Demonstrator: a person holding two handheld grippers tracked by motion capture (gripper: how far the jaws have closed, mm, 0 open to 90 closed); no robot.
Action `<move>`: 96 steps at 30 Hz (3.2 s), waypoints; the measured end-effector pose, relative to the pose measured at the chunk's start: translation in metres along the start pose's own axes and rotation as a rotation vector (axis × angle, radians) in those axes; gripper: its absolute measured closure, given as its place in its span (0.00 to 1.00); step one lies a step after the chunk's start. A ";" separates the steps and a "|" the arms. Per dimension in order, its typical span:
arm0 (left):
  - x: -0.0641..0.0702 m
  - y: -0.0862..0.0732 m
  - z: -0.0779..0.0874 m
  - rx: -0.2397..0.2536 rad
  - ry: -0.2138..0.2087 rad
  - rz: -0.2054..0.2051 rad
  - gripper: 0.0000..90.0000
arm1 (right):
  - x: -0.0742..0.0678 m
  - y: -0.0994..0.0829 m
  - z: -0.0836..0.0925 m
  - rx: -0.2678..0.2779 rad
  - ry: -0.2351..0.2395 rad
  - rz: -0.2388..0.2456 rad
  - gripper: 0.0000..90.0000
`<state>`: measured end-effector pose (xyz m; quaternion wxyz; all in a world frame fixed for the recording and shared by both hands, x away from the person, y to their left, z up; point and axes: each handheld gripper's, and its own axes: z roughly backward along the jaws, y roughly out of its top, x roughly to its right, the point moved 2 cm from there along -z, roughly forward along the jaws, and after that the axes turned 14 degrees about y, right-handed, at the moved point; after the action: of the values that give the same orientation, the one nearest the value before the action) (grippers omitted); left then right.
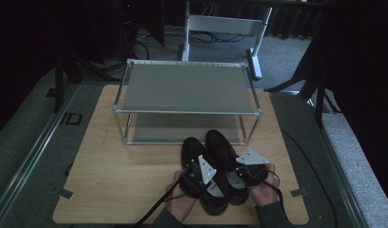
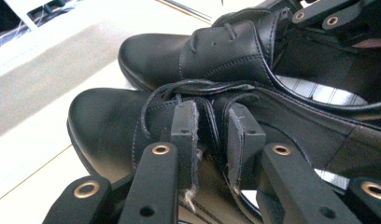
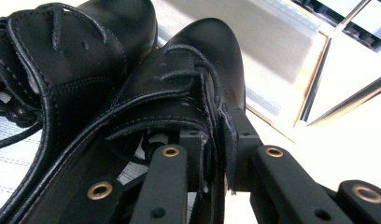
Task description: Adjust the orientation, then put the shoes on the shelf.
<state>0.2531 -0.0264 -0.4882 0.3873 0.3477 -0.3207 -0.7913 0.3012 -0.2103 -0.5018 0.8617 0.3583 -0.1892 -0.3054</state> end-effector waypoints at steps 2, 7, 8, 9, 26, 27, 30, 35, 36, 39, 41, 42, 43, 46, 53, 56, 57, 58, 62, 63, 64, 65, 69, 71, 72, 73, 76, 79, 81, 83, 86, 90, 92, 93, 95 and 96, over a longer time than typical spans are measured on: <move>-0.002 -0.001 0.000 -0.003 -0.010 0.001 0.82 | -0.001 0.001 0.000 -0.008 0.000 -0.004 0.85; -0.012 -0.005 0.003 -0.009 -0.083 0.038 0.68 | 0.004 -0.003 0.003 -0.016 0.056 -0.067 0.66; -0.012 -0.005 0.003 -0.009 -0.083 0.038 0.66 | 0.004 -0.003 0.003 -0.016 0.056 -0.067 0.66; -0.016 -0.006 0.005 -0.005 -0.100 0.060 0.64 | 0.005 -0.005 0.007 -0.012 0.076 -0.079 0.62; -0.069 -0.016 0.023 0.037 -0.093 0.157 0.54 | -0.003 0.002 0.038 0.025 0.081 -0.097 0.46; -0.076 -0.020 0.022 0.029 -0.077 0.172 0.54 | -0.003 0.004 0.041 0.038 0.084 -0.110 0.46; -0.083 -0.026 0.020 0.017 -0.064 0.182 0.54 | -0.003 0.006 0.043 0.045 0.085 -0.117 0.46; -0.100 -0.042 0.016 -0.023 -0.016 0.222 0.54 | -0.006 0.009 0.042 0.029 0.076 -0.139 0.54; -0.100 -0.042 0.016 -0.023 -0.016 0.222 0.54 | -0.006 0.009 0.042 0.029 0.076 -0.139 0.54; -0.110 -0.050 0.015 -0.042 0.008 0.228 0.54 | -0.012 0.011 0.041 0.011 0.094 -0.178 0.57; -0.114 -0.053 0.015 -0.051 0.019 0.233 0.54 | -0.014 0.012 0.041 -0.001 0.105 -0.215 0.58; -0.116 -0.056 0.015 -0.055 0.023 0.239 0.54 | -0.015 0.012 0.041 -0.004 0.107 -0.223 0.58; -0.117 -0.058 0.015 -0.060 0.027 0.241 0.54 | -0.017 0.013 0.040 -0.011 0.102 -0.232 0.58; -0.120 -0.062 0.014 -0.069 0.033 0.248 0.54 | -0.019 0.014 0.040 -0.025 0.105 -0.246 0.58; -0.127 -0.069 0.013 -0.080 0.044 0.264 0.54 | -0.033 0.016 0.041 -0.087 0.105 -0.271 0.56; -0.127 -0.069 0.014 -0.080 0.044 0.265 0.54 | -0.038 0.014 0.040 -0.114 0.125 -0.293 0.57; -0.127 -0.069 0.014 -0.080 0.044 0.265 0.54 | -0.041 0.013 0.039 -0.125 0.131 -0.302 0.57; -0.127 -0.069 0.014 -0.080 0.044 0.265 0.54 | -0.043 0.013 0.039 -0.127 0.136 -0.307 0.57; -0.127 -0.069 0.014 -0.077 0.043 0.266 0.54 | -0.048 0.012 0.039 -0.125 0.140 -0.327 0.55; -0.127 -0.069 0.014 -0.077 0.044 0.266 0.54 | -0.052 0.012 0.039 -0.125 0.151 -0.339 0.53; -0.127 -0.069 0.014 -0.077 0.044 0.266 0.54 | -0.052 0.012 0.039 -0.125 0.151 -0.339 0.53; -0.126 -0.069 0.014 -0.076 0.043 0.266 0.54 | -0.055 0.012 0.039 -0.132 0.157 -0.351 0.52; -0.126 -0.070 0.014 -0.077 0.043 0.263 0.54 | -0.060 0.010 0.038 -0.149 0.154 -0.375 0.45; -0.125 -0.069 0.015 -0.077 0.043 0.263 0.54 | -0.061 0.008 0.037 -0.172 0.149 -0.385 0.43; -0.125 -0.069 0.015 -0.077 0.043 0.263 0.54 | -0.061 0.008 0.037 -0.172 0.149 -0.385 0.43; -0.125 -0.069 0.015 -0.075 0.043 0.261 0.54 | -0.062 0.007 0.035 -0.188 0.155 -0.393 0.42; -0.125 -0.069 0.014 -0.076 0.042 0.260 0.54 | -0.064 0.006 0.029 -0.220 0.172 -0.403 0.42; -0.125 -0.069 0.014 -0.075 0.041 0.261 0.54 | -0.064 0.007 0.026 -0.233 0.168 -0.410 0.43; -0.125 -0.069 0.014 -0.073 0.041 0.261 0.54 | -0.064 0.009 0.024 -0.260 0.153 -0.420 0.48; -0.124 -0.069 0.015 -0.074 0.041 0.260 0.54 | -0.064 0.010 0.024 -0.280 0.144 -0.422 0.52; -0.124 -0.068 0.015 -0.073 0.040 0.261 0.54 | -0.064 0.010 0.023 -0.283 0.142 -0.425 0.59; -0.124 -0.068 0.015 -0.073 0.040 0.260 0.54 | -0.064 0.011 0.021 -0.296 0.151 -0.431 0.67; -0.124 -0.068 0.015 -0.073 0.040 0.261 0.54 | -0.064 0.011 0.017 -0.315 0.153 -0.426 0.70; -0.124 -0.068 0.015 -0.073 0.040 0.260 0.54 | -0.064 0.010 0.015 -0.325 0.155 -0.430 0.71; -0.124 -0.068 0.015 -0.073 0.040 0.261 0.54 | -0.064 0.010 0.012 -0.335 0.153 -0.426 0.75; -0.124 -0.068 0.015 -0.074 0.039 0.261 0.54 | -0.064 0.010 0.011 -0.342 0.156 -0.427 0.78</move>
<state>0.2715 0.1145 -0.4957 0.5056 0.3040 -0.3262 -0.7386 0.2514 -0.1678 -0.4941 0.8378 0.2618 0.0118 -0.4790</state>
